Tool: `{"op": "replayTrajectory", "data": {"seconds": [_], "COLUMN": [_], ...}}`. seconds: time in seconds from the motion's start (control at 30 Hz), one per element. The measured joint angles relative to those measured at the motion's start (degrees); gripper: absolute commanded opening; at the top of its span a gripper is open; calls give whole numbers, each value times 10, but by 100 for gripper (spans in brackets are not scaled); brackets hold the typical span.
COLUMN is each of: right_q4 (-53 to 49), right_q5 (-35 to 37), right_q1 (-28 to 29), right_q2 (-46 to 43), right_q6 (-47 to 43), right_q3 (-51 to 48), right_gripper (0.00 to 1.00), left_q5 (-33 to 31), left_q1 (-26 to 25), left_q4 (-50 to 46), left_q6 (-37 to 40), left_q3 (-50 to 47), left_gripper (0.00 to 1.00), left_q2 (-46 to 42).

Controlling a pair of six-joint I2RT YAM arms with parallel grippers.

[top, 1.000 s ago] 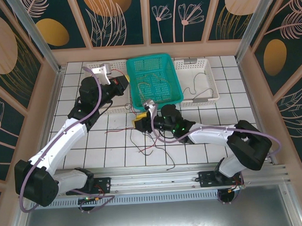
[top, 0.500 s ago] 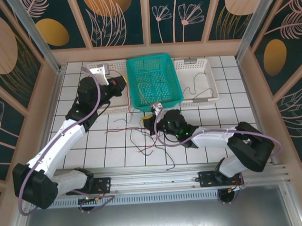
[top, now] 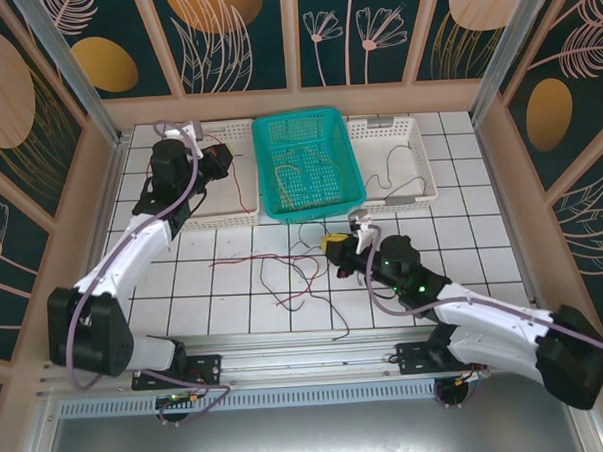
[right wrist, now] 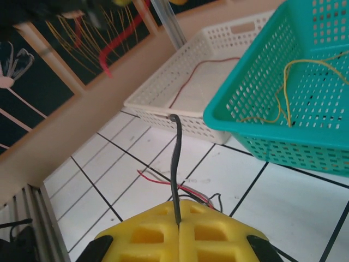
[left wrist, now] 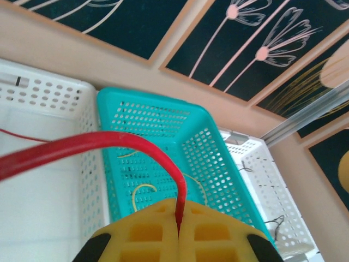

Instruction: Untangle the cables

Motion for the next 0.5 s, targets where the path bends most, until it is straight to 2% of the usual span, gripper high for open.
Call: {"op": "replayTrajectory", "data": {"seconds": [0.23, 0.5], "right_q4": [-78, -142], "right_q5": [0, 0], "right_q1": [0, 0], "right_q2": [-118, -168], "right_q6": [11, 17], "right_q3": [-6, -6], "right_gripper": [0, 0], "left_q5": [53, 104], "left_q1": [15, 20], "left_q4": [52, 108], "left_q6": [3, 3], "left_q3": [22, 41], "left_gripper": [0, 0], "left_q2": [116, 216]}}
